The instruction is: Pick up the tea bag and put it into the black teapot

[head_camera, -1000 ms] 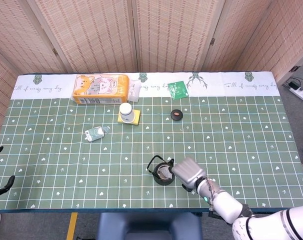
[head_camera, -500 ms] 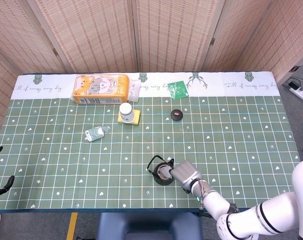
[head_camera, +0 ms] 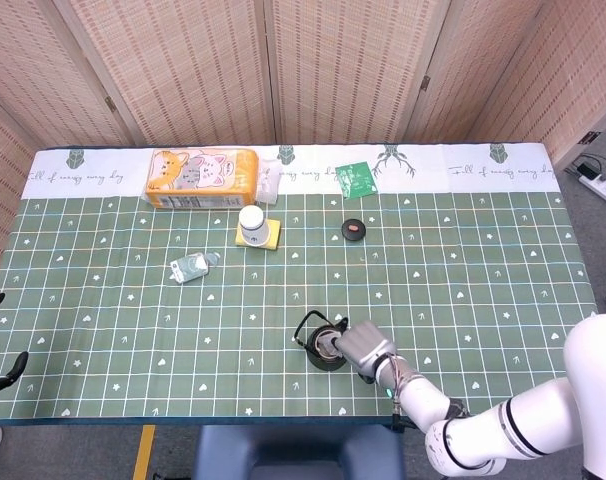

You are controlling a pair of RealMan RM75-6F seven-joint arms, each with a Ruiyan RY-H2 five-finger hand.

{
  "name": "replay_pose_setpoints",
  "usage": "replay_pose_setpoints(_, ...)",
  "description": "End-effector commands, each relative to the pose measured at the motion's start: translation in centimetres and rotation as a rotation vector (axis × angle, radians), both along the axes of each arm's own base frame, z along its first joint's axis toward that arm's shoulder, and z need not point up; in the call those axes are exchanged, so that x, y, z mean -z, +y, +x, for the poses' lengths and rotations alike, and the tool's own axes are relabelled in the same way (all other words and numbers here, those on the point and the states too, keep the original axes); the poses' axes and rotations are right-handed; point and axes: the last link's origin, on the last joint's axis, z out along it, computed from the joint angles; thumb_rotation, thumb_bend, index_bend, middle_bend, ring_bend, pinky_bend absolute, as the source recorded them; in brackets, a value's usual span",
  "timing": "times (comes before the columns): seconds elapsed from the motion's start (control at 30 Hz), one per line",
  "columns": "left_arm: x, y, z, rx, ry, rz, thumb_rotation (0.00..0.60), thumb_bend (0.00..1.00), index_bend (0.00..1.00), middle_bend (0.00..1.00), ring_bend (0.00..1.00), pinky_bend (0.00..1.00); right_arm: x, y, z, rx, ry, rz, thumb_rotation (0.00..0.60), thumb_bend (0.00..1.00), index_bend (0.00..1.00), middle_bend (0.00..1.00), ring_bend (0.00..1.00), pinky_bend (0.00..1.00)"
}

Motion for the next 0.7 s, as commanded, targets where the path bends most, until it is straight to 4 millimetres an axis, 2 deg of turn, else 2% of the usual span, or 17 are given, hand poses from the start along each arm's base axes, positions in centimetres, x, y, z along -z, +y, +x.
replay_pose_setpoints(0.03,-0.1,0.0,0.0,0.0,-0.001,0.001,0.6,0.35,0.0,0.0,0.0,0.0,0.5,-0.1,0.1,-0.002,0.002,0.01,0.6,0.43,0.23,1.0,1.0,0.86)
replay_pose_setpoints(0.5,-0.3,-0.1,-0.1,-0.001,-0.012,0.004,0.6,0.35,0.0,0.0,0.0,0.0,2.5,-0.7,-0.2,-0.004,0.019,0.022,0.6,0.43,0.23,1.0,1.0,0.86)
replay_pose_setpoints(0.7,-0.4,-0.1,-0.1,-0.001,-0.011,0.003,0.6,0.35,0.0,0.0,0.0,0.0,2.5,-0.7,0.0,-0.005,0.014,0.02,0.6,0.43,0.23,1.0,1.0,0.86)
